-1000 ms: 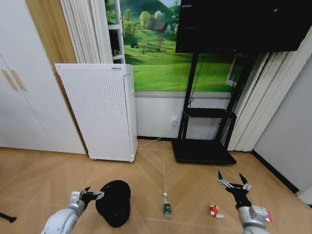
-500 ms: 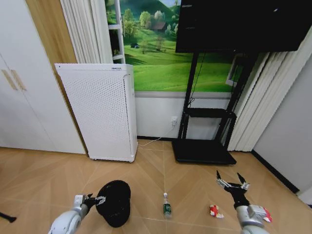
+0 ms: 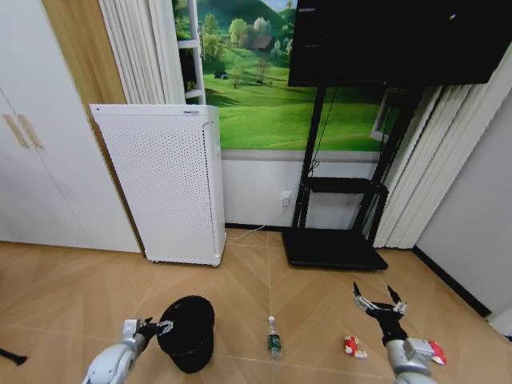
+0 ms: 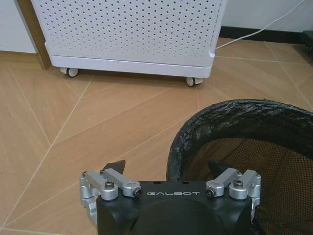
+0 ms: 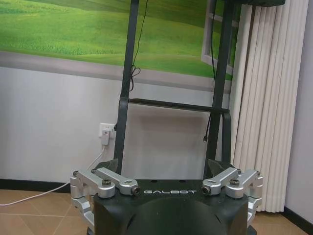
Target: Pick up the trash bin and place the garbage on the floor into it.
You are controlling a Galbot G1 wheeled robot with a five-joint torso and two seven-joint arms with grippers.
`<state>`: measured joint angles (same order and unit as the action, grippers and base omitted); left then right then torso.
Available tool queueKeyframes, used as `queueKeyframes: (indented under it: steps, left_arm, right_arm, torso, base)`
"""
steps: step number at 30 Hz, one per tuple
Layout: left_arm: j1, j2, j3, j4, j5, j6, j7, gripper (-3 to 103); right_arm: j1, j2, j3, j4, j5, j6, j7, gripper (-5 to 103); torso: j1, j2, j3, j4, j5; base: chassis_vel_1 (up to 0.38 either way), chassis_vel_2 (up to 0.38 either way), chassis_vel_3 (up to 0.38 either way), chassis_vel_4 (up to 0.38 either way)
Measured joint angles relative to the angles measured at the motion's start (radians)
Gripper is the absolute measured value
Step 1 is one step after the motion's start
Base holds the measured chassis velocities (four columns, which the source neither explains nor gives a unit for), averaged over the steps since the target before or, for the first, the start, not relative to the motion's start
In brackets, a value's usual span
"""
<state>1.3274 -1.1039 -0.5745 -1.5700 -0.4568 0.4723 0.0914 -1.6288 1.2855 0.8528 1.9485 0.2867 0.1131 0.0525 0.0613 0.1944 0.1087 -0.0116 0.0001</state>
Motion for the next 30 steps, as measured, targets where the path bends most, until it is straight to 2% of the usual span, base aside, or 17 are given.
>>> queueKeyframes:
  steps: [2, 3, 5, 6, 9, 10, 12, 14, 15, 17, 18, 20, 22, 24, 30]
  left_arm:
    - [-0.008, -0.004, 0.004, 0.008, 0.005, -0.001, 0.008, 85]
    - [-0.008, -0.004, 0.004, 0.008, 0.005, -0.001, 0.008, 85]
    - [-0.013, -0.008, 0.009, 0.015, 0.010, -0.005, 0.017, 74]
    - [-0.013, -0.008, 0.009, 0.015, 0.010, -0.005, 0.017, 74]
    - [-0.020, -0.011, 0.013, 0.022, 0.012, -0.010, 0.020, 58]
    - [-0.020, -0.011, 0.013, 0.022, 0.012, -0.010, 0.020, 58]
    - [-0.023, -0.013, 0.016, 0.025, 0.013, -0.011, 0.021, 47]
    - [-0.023, -0.014, 0.017, 0.026, 0.014, -0.012, 0.022, 47]
    - [-0.024, -0.015, 0.019, 0.027, 0.016, -0.013, 0.023, 36]
    - [-0.025, -0.016, 0.019, 0.028, 0.018, -0.014, 0.023, 36]
    - [-0.026, -0.017, 0.020, 0.030, 0.020, -0.015, 0.024, 26]
    - [-0.026, -0.019, 0.021, 0.030, 0.021, -0.016, 0.028, 15]
    - [-0.025, -0.020, 0.022, 0.030, 0.022, -0.017, 0.029, 15]
    - [-0.024, -0.021, 0.022, 0.030, 0.023, -0.020, 0.030, 7]
    - [-0.020, -0.022, 0.022, 0.030, 0.030, -0.026, 0.032, 7]
  right_arm:
    - [0.000, 0.001, -0.001, -0.001, -0.001, 0.002, 0.000, 100]
    - [0.000, 0.001, -0.001, -0.001, -0.001, 0.002, 0.000, 100]
    - [0.000, 0.001, -0.001, -0.004, -0.002, 0.004, 0.000, 100]
    - [0.000, 0.001, -0.001, -0.004, -0.002, 0.004, 0.000, 100]
    - [0.002, 0.002, -0.002, -0.005, -0.003, 0.004, -0.001, 100]
    - [0.002, 0.002, -0.002, -0.005, -0.003, 0.004, -0.001, 100]
    - [0.003, 0.002, -0.002, -0.007, -0.003, 0.004, -0.001, 100]
    - [0.004, 0.002, -0.002, -0.009, -0.003, 0.005, -0.001, 100]
    - [0.004, 0.001, -0.002, -0.010, -0.003, 0.005, -0.001, 100]
    - [0.005, 0.001, -0.002, -0.011, -0.003, 0.005, -0.001, 100]
    - [0.007, 0.001, -0.003, -0.013, -0.003, 0.006, -0.001, 100]
    - [0.010, -0.001, -0.003, -0.015, -0.003, 0.006, -0.001, 100]
    - [0.011, -0.001, -0.004, -0.016, -0.002, 0.006, -0.001, 100]
    - [0.012, -0.001, -0.005, -0.017, -0.003, 0.006, -0.001, 100]
    - [0.011, -0.001, -0.007, -0.019, -0.005, 0.008, -0.001, 100]
  torso:
    - [0.000, 0.000, 0.000, 0.0000, -0.0001]
    - [0.000, 0.000, 0.000, 0.0000, -0.0001]
    - [0.000, 0.000, 0.000, 0.0001, 0.0000]
    - [0.000, 0.000, 0.000, 0.0001, 0.0000]
    - [0.000, 0.000, 0.000, 0.0001, 0.0000]
    - [0.000, 0.000, 0.000, 0.0001, 0.0000]
    - [0.000, 0.000, 0.000, 0.0000, 0.0000]
    - [0.000, 0.000, 0.000, 0.0000, 0.0000]
    - [0.000, 0.000, 0.000, 0.0001, 0.0000]
    - [0.000, 0.000, 0.000, 0.0001, 0.0000]
    - [0.000, 0.000, 0.000, 0.0001, 0.0001]
    - [0.000, 0.000, 0.000, 0.0002, 0.0002]
    - [0.000, 0.000, 0.000, 0.0001, 0.0000]
    - [0.000, 0.000, 0.000, -0.0002, -0.0003]
    - [0.000, 0.000, 0.000, 0.0002, 0.0002]
  base:
    - [0.000, 0.000, 0.000, 0.000]
    - [0.000, 0.000, 0.000, 0.000]
    - [0.000, 0.000, 0.000, 0.000]
    - [0.000, 0.000, 0.000, 0.000]
    - [0.000, 0.000, 0.000, 0.000]
    - [0.000, 0.000, 0.000, 0.000]
    - [0.000, 0.000, 0.000, 0.000]
    - [0.000, 0.000, 0.000, 0.000]
    - [0.000, 0.000, 0.000, 0.000]
    - [0.000, 0.000, 0.000, 0.000]
    - [0.000, 0.000, 0.000, 0.000]
    - [0.000, 0.000, 0.000, 0.000]
    - [0.000, 0.000, 0.000, 0.000]
    - [0.000, 0.000, 0.000, 0.000]
    - [0.000, 0.000, 0.000, 0.000]
